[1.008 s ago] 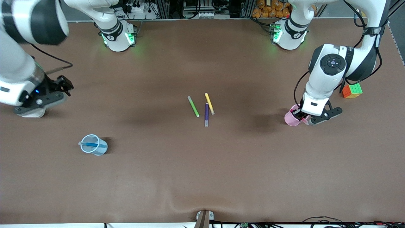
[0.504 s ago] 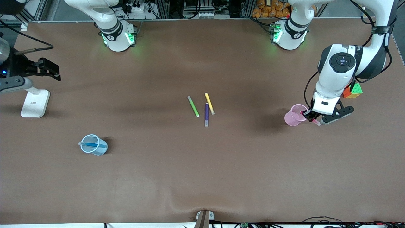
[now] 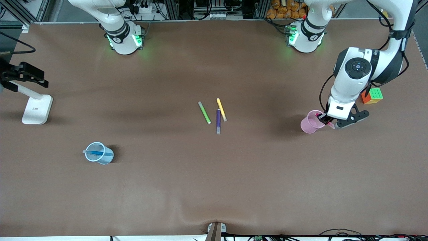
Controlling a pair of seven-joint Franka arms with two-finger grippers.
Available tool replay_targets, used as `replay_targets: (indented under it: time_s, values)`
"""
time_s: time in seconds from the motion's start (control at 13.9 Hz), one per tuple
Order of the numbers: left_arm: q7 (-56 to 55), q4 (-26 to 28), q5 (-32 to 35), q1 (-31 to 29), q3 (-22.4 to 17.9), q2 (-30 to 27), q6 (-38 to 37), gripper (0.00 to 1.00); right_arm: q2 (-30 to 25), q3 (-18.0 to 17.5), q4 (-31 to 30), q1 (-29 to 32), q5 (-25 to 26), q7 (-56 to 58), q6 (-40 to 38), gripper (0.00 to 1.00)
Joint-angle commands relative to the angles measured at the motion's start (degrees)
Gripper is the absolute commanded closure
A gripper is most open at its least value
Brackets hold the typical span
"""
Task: Place pink and blue markers in matching cups
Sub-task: 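Retract the right gripper while the left gripper lowers the pink marker into the pink cup, then open the left gripper and lift it away from the pink cup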
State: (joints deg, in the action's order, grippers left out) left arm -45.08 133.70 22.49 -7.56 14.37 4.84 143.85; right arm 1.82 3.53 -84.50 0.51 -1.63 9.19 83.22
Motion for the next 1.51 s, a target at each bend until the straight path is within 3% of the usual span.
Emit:
replay_targets:
  time_s: [0.0,0.29,0.5,0.79,1.22,1.44]
  values:
    - [-1.23,-0.02,1.24,-0.62,0.4,0.87,1.08,0.0,-0.5,0.16,-0.57,0.98,-1.71,-1.9,0.88,0.0]
    - [-0.97,-1.42,1.15,-0.44,0.48,0.69,-0.41,0.0,-2.51,0.25,-2.85,0.89,-1.54,-1.9,3.51,0.0]
    - [-0.71,-6.5,0.54,-0.09,2.32,0.52,-9.17,0.0,-5.85,0.17,-8.73,0.72,-1.54,-1.9,7.73,0.0]
    - [-0.62,-12.84,-0.42,-0.09,6.1,0.69,-18.42,0.0,-5.77,0.08,-7.35,0.19,-0.66,-0.58,6.69,0.0]
    - [9.21,-23.47,-11.84,-0.09,6.46,0.43,-30.89,0.0,-5.51,0.17,-6.81,0.8,-0.66,-0.4,4.93,0.0]
    - [14.39,-31.19,-13.34,-0.44,6.37,0.34,-40.72,0.0,-5.42,0.17,-6.81,0.89,-0.13,-0.4,4.93,0.0]
